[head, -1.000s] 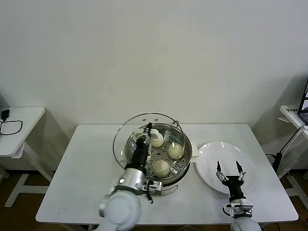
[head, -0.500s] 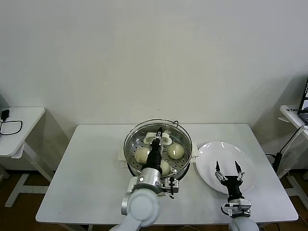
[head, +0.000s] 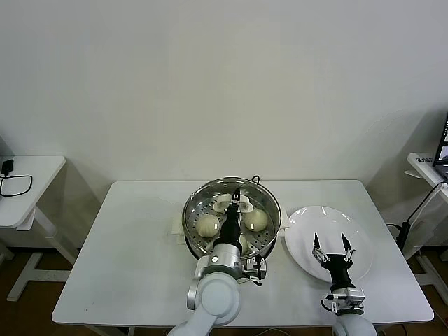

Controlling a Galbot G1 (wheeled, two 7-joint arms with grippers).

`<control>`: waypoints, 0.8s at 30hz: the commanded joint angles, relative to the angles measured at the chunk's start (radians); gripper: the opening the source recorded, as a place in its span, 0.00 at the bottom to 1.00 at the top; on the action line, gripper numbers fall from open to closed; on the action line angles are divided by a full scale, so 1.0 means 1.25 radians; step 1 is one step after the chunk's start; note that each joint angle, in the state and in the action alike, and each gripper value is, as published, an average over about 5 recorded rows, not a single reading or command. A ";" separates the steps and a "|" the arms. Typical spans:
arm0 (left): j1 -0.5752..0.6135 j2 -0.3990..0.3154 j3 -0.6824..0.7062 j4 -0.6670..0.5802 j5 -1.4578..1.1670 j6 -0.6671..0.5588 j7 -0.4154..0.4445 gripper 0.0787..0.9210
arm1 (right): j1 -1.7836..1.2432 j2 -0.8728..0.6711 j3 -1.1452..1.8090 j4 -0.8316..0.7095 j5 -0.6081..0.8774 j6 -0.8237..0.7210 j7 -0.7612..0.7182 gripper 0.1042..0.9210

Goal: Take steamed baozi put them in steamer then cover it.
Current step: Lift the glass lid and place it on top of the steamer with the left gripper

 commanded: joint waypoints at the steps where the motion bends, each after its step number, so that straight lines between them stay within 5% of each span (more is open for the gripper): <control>1: -0.001 -0.011 0.003 0.032 0.010 0.006 -0.012 0.14 | 0.002 0.001 -0.001 0.000 0.000 0.000 0.001 0.88; 24: 0.002 -0.012 -0.012 0.050 0.017 -0.004 -0.035 0.14 | 0.008 0.001 -0.004 0.000 0.001 -0.001 0.001 0.88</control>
